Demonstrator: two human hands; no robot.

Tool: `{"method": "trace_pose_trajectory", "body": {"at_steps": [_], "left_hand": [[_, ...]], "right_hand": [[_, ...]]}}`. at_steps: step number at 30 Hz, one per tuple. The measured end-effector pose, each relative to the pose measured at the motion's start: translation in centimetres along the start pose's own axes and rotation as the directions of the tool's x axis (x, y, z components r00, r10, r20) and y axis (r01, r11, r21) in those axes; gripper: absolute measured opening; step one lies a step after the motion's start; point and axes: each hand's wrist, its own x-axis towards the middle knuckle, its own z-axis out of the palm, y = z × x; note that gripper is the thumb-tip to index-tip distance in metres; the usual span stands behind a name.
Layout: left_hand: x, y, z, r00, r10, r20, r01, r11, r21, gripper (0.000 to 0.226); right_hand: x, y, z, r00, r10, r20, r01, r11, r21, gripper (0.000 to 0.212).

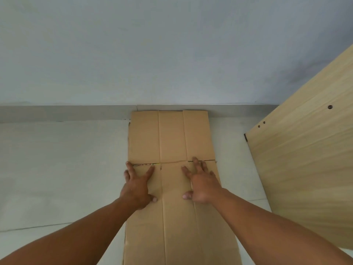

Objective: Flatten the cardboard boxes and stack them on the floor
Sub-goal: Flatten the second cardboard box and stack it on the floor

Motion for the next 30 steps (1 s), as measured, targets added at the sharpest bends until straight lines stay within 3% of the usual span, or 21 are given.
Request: {"method": "trace_pose_trajectory", "body": {"at_steps": [4, 10, 21, 24, 30], "left_hand": [[-3.1, 3.4, -3.5, 0.997, -0.07, -0.015, 0.071, 0.996, 0.052, 0.086], [-14.6, 7.9, -13.7, 0.995, 0.101, 0.013, -0.099, 0.988, -0.115, 0.074], [-46.7, 17.6, -34.3, 0.951, 0.298, 0.081, -0.296, 0.954, -0.046, 0.053], [-53.3, 22.4, -39.2, 0.931, 0.363, 0.04, -0.363, 0.932, 0.004, 0.051], [-62.6, 34.0, -44.4, 0.84, 0.539, -0.067, -0.538, 0.842, 0.036, 0.05]], "right_hand": [[-3.8, 0.1, -3.4, 1.0, 0.005, 0.009, -0.006, 0.996, 0.091, 0.081], [-16.0, -1.2, -13.3, 0.991, 0.083, 0.1, -0.106, 0.963, 0.249, 0.048], [-52.0, -2.9, -34.1, 0.987, 0.132, 0.093, -0.161, 0.829, 0.536, 0.05], [-61.3, -1.2, -37.1, 0.984, 0.175, 0.033, -0.159, 0.783, 0.602, 0.048], [-74.9, 5.8, -39.7, 0.961, 0.259, -0.094, -0.157, 0.796, 0.585, 0.045]]}}
